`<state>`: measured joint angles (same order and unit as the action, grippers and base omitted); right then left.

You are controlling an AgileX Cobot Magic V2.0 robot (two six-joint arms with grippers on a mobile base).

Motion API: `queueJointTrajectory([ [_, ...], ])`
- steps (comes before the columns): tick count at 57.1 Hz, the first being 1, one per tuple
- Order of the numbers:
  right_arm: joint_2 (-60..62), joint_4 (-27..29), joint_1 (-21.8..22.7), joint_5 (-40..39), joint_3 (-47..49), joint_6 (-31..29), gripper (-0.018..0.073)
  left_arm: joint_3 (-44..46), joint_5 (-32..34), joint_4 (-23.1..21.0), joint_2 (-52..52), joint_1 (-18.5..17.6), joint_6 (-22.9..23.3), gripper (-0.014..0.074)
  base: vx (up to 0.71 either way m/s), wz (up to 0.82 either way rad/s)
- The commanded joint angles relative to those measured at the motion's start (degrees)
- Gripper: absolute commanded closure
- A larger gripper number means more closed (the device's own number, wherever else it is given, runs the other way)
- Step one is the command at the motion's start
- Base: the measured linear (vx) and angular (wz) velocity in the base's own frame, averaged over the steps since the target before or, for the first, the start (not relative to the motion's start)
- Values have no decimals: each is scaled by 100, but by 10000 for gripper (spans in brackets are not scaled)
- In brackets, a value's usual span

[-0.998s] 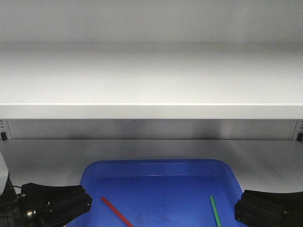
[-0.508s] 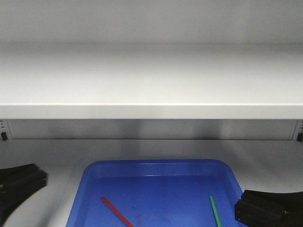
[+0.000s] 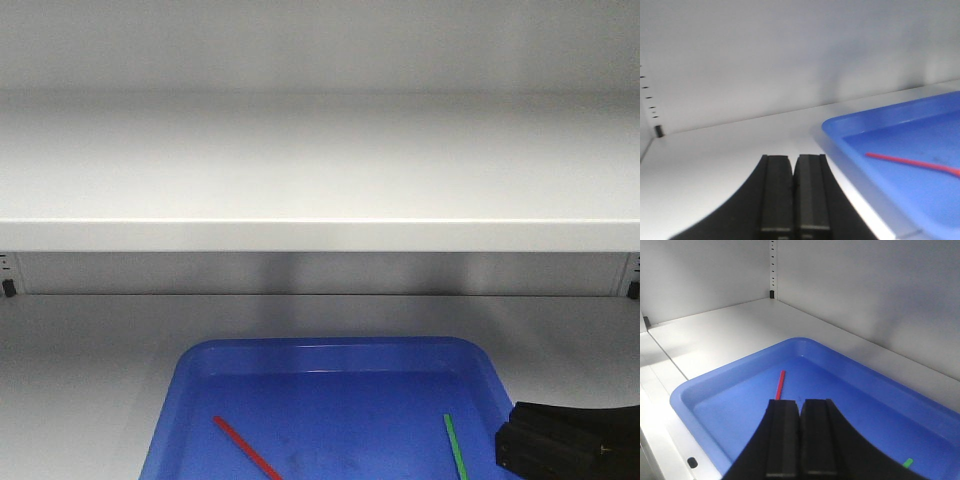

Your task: Sort red and green spoons into left cabinet

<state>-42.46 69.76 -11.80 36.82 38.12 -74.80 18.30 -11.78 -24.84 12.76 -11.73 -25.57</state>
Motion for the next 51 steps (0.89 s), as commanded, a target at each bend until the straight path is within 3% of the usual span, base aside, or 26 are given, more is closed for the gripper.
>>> queueJointTrajectory([
  [1,18,243,-7,-101,169,-9,564,-261,667,416,-461,31,569,600,0,0],
  [10,18,243,-7,-101,169,-9,564,-1047,1052,1353,-1120,61,1649,600,0,0],
  [15,18,243,-7,-101,169,-9,564,-1421,1361,1692,-1348,61,1993,600,0,0],
  [24,18,243,-7,-97,169,-9,564,-2116,2296,1748,-1454,61,2088,600,0,0],
  [51,18,243,-7,-97,169,-9,564,-2080,2100,1902,-1449,61,2085,600,0,0],
])
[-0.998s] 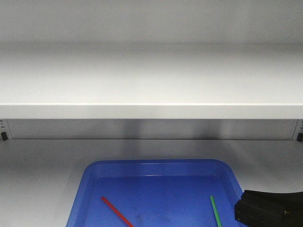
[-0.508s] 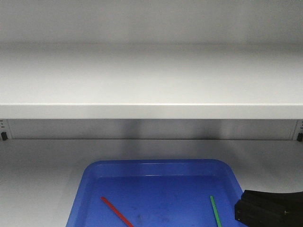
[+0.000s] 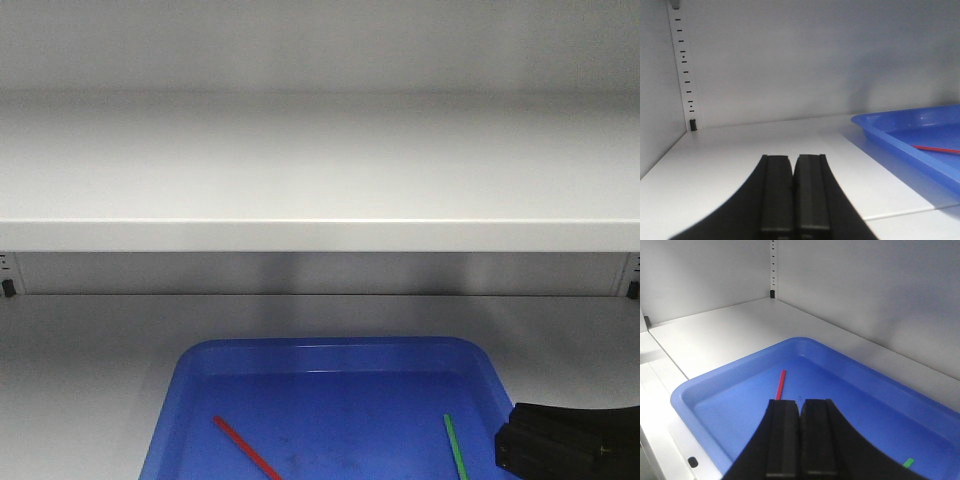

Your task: Sort red and green spoons into left cabinet

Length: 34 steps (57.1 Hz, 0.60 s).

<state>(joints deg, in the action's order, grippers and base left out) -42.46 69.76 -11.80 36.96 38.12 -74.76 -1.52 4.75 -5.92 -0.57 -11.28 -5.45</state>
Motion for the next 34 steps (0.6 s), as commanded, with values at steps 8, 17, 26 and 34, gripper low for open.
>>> queueJointTrajectory([
  [8,18,243,-7,-111,169,-12,564,-98,447,10,-116,16,73,600,0,0],
  [17,18,243,-7,-111,169,-12,564,-98,447,10,-116,16,73,600,0,0],
  [26,18,243,-7,-111,169,-12,564,-98,447,10,-116,16,73,600,0,0],
  [34,18,243,-7,-111,169,-12,564,-98,447,10,-116,16,73,600,0,0],
])
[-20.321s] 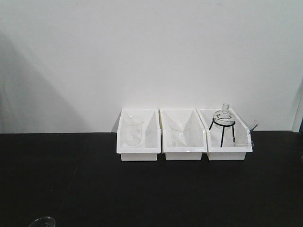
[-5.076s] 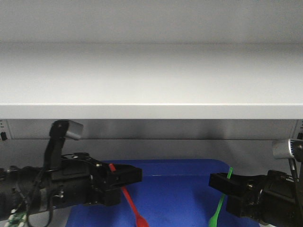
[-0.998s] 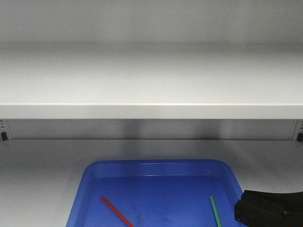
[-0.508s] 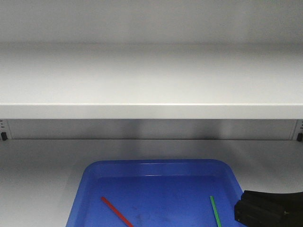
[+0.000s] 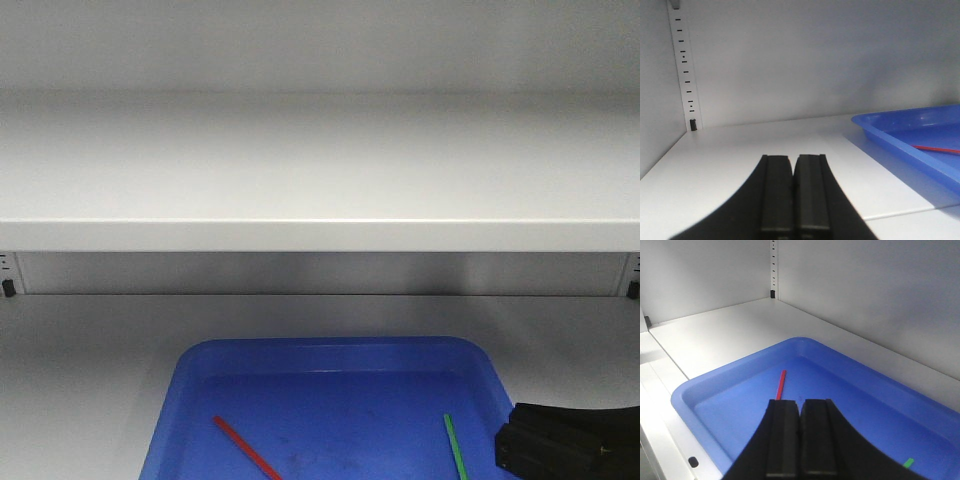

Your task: Sort red and green spoons into left cabinet

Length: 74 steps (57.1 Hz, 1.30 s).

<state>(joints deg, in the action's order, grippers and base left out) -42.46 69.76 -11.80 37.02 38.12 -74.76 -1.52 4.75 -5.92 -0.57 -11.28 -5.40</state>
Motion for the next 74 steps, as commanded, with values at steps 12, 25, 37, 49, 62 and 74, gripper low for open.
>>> queueJointTrajectory([
  [12,90,-32,-7,-414,169,102,564,-98,447,10,-116,16,68,600,0,0],
  [25,628,-3158,1,-1679,164,3104,564,-98,447,10,-116,16,68,600,0,0],
  [37,1481,-6929,92,-2908,-736,7132,564,-98,447,10,-116,16,68,600,0,0],
  [49,2724,-7285,483,-3960,-2590,7954,564,-98,447,10,-116,16,68,600,0,0],
  [62,4164,-7287,512,-4023,-3844,7931,564,-98,447,10,-116,16,68,600,0,0],
  [74,4313,-7265,524,-3823,-4027,7932,564,-98,447,10,-112,16,68,600,0,0],
])
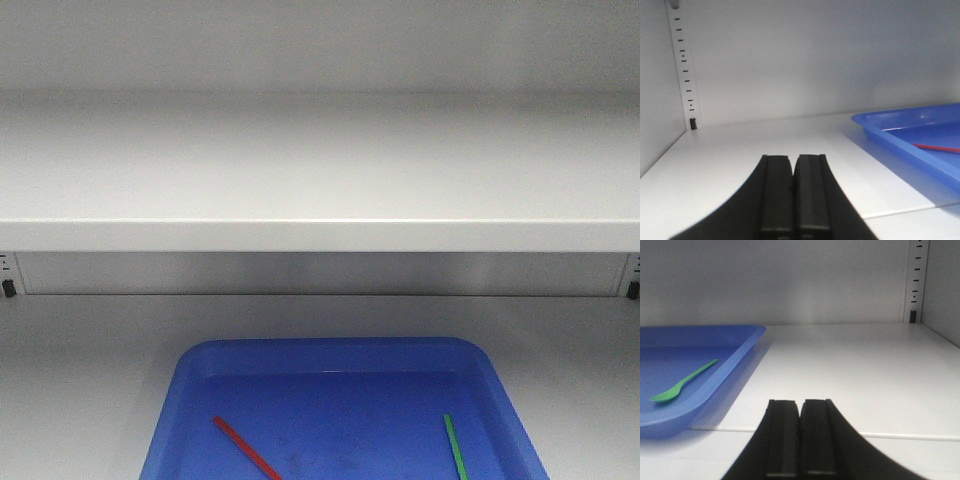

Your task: Sort red and green spoons into left cabinet

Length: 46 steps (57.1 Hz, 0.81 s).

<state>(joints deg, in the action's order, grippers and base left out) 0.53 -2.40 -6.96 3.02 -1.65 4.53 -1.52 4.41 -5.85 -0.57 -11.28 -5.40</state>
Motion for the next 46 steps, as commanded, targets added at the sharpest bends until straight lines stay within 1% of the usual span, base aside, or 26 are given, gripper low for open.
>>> queueJointTrajectory([
  [1,14,-49,40,-398,-49,2,564,-98,481,3,-112,16,68,600,0,0],
  [46,78,-49,40,-392,-49,2,564,-98,481,3,-112,16,68,600,0,0],
])
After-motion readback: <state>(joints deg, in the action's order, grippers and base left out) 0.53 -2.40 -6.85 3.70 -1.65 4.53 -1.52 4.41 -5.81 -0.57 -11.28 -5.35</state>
